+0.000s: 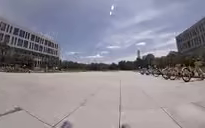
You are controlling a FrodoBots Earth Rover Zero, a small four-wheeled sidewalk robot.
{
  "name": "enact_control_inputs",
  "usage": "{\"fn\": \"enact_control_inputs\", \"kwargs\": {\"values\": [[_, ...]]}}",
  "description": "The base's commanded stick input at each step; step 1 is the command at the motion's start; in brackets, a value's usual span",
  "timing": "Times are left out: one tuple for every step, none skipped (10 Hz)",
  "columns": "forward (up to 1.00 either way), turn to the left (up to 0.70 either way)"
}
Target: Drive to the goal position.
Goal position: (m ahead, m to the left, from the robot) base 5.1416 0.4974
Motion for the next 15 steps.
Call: {"fn": "enact_control_inputs", "kwargs": {"values": [[0.7,0.0],[0.7,0.0],[0.7,0.0],[0.7,0.0],[0.7,0.0],[0.7,0.0],[0.7,0.0],[0.7,0.0],[0.7,0.0],[0.7,0.0],[0.7,0.0],[0.7,0.0],[0.7,0.0],[0.7,0.0],[0.7,0.0]]}}
